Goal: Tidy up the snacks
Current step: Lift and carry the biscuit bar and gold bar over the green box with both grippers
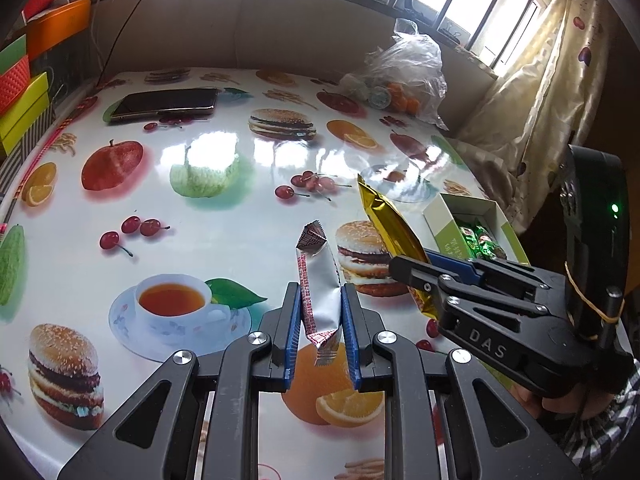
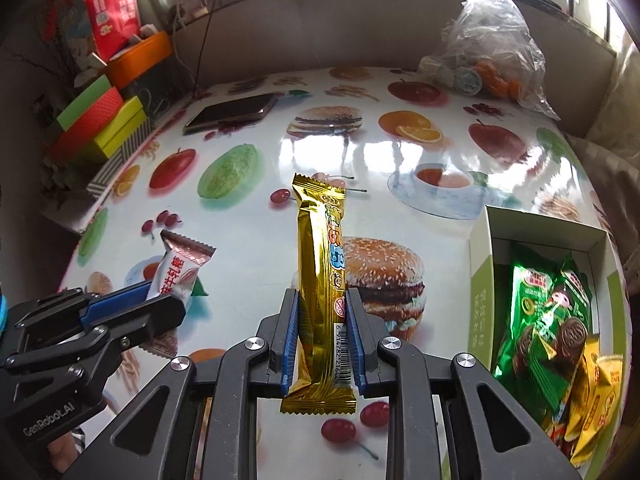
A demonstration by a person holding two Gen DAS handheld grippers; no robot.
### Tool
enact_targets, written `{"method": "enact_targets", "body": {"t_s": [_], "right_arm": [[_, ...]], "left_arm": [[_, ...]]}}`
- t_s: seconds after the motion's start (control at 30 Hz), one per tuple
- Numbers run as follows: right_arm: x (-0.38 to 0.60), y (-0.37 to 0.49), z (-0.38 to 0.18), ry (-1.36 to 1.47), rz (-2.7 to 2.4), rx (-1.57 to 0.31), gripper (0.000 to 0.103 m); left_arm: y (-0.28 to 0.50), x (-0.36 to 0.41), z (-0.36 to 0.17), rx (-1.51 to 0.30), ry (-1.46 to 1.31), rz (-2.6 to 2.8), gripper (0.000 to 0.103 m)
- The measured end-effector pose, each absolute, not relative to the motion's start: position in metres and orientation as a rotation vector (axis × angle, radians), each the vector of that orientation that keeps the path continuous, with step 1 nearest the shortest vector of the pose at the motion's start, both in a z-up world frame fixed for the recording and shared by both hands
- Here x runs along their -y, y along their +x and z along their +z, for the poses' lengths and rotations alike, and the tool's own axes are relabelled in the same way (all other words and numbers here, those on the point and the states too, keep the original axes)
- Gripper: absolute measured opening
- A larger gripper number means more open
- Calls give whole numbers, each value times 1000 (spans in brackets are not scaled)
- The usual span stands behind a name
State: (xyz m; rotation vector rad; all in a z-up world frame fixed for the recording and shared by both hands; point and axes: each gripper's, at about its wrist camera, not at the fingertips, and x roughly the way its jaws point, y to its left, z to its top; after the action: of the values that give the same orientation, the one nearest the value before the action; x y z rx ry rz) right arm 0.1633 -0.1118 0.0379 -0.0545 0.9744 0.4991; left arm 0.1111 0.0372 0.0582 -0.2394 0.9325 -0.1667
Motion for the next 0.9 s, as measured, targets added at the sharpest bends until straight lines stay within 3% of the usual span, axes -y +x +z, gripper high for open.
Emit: {"method": "enact_targets", "body": {"t_s": [0.9], "right_arm": [[173, 102, 77, 61, 382, -903, 22]], "left_arm": [[92, 10, 93, -872, -180, -281, 20]]}}
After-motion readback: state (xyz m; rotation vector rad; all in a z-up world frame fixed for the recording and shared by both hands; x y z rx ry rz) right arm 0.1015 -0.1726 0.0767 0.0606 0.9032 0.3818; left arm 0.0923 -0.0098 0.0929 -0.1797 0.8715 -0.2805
